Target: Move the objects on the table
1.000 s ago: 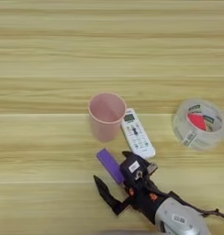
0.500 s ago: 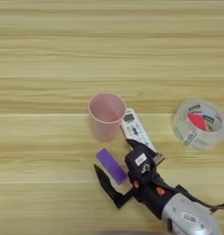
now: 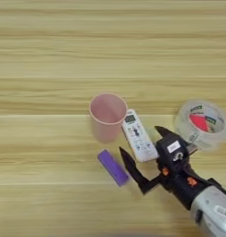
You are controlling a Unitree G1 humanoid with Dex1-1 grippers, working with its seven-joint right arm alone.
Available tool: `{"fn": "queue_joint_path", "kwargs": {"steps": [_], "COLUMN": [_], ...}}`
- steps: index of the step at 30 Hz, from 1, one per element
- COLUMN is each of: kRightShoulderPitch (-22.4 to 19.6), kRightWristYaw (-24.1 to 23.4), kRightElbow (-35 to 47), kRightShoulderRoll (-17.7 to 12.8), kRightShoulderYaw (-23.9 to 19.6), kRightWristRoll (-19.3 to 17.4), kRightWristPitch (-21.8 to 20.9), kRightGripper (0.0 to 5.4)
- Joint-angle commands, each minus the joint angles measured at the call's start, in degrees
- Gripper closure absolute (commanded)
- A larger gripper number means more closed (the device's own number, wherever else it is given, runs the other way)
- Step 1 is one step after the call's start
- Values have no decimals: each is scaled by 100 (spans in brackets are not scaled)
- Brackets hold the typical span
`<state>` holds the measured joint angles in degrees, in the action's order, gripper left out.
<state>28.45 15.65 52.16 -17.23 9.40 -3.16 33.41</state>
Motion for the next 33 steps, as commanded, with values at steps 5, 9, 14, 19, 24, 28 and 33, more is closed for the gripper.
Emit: {"fn": "queue_joint_path", "kwargs": {"steps": [5,9,14,19,24,28,33], "kRightShoulderPitch": [-386,-668,-974,-1179,-1485,-1605,-1779], "kRightWristYaw": [132,107,18,-76,-391,-458,-557], "kRightElbow": [249,1,-589,-1045,-1765,-2128,-2443], "kRightShoulderRoll": [-100,-115,-146,-44,46,67,40], "kRightShoulderYaw": [-1293,-1841,-2196,-2435,-2837,-3097,-3311], "kRightWristRoll": [-507,-683,-621,-624,-522,-566,-589], "kRightWristPitch": [72,152,9,-193,-569,-739,-699], "kRightGripper": [2,2,2,2,2,2,2]}}
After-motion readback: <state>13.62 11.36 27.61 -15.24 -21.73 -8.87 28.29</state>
